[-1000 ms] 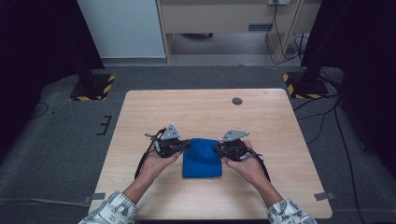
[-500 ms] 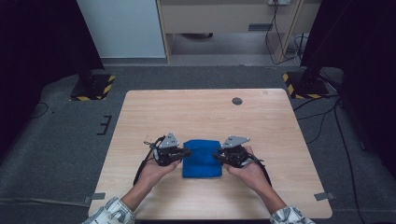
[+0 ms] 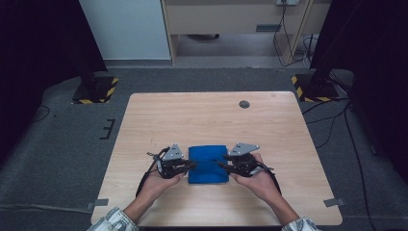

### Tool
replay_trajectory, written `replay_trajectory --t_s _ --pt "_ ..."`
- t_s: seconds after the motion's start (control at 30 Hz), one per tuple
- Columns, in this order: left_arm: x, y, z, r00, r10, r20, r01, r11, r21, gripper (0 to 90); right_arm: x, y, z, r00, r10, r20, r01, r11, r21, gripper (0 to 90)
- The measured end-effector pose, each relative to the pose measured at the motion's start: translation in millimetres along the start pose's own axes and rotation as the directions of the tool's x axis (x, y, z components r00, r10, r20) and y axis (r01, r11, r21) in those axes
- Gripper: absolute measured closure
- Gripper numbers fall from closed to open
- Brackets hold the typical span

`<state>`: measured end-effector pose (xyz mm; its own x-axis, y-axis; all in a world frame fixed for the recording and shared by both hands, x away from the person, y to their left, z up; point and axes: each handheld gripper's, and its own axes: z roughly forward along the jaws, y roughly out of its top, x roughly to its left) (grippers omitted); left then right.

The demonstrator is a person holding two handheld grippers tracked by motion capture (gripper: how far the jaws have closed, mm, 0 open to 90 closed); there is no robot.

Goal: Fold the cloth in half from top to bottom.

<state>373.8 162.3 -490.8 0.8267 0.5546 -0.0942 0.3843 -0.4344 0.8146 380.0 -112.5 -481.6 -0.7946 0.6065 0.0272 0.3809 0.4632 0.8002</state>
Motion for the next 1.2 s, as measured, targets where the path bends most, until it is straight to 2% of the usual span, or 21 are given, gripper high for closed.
replay_trajectory --t_s 0.23,0.4,0.47,0.6,0.67,0.7,0.83,0.93,1.03,1.13,1.2 --pt "-3.9 -5.7 -1.3 0.9999 0.005 0.011 -0.005 0.9998 0.018 79.3 -3.5 3.4 -0.9 0.9996 0.007 0.026 -0.007 1.0 -0.008 61.7" --pt "-7.2 -9.8 -1.2 0.9998 0.002 0.019 -0.003 0.9995 0.03 73.9 -7.7 0.5 9.9 0.9986 0.023 0.049 -0.024 1.0 0.015 61.3" --pt "-8.5 -11.3 -0.4 0.9998 0.006 0.021 -0.007 0.9994 0.035 69.6 -6.8 -1.8 15.3 0.9986 0.027 0.045 -0.028 0.999 0.028 60.8" --pt "-10.6 -13.4 0.7 0.9996 0.008 0.026 -0.008 0.9997 0.022 55.1 0.4 -1.3 22.7 0.9995 0.023 0.021 -0.024 0.999 0.035 60.0" --pt "-12.5 -14.3 0.0 0.9993 0.014 0.036 -0.015 0.9999 0.009 52.5 2.1 -1.3 23.8 0.9997 0.019 0.017 -0.019 0.999 0.04 59.9" --pt "-13.6 -14.9 -0.8 0.9991 0.016 0.04 -0.016 0.9998 0.006 46.5 5.3 -2.5 26.1 0.9999 0.011 0.002 -0.011 0.999 0.053 59.8" --pt "-16.6 -17.1 -7.9 0.9984 0.016 0.055 -0.015 0.9995 -0.029 45.2 11.2 -8.0 29.8 0.9999 -0.002 -0.011 0.002 0.997 0.072 59.6" --pt "-16.2 -16.5 -13.8 0.9992 0.005 0.039 -0.002 0.9978 -0.066 42.9 16.3 -14.0 30.3 0.9996 -0.021 -0.019 0.022 0.995 0.094 59.4" --pt "-12.2 -16.0 -17.7 0.9999 -0.015 -0.001 0.015 0.9952 -0.096 42.0 18.5 -17.4 26.1 0.999 -0.042 -0.01 0.043 0.995 0.094 58.9" --pt "-4.9 -18.8 -15.7 0.9981 -0.04 -0.048 0.036 0.9962 -0.08 41.2 17.5 -21.6 20.9 0.9992 -0.041 0.0 0.041 0.994 0.098 58.7" --pt "-0.5 -21.7 -13.0 0.9972 -0.047 -0.058 0.044 0.9975 -0.055 41.2 16.2 -25.2 18.8 0.9994 -0.035 0.004 0.035 0.993 0.109 58.7"
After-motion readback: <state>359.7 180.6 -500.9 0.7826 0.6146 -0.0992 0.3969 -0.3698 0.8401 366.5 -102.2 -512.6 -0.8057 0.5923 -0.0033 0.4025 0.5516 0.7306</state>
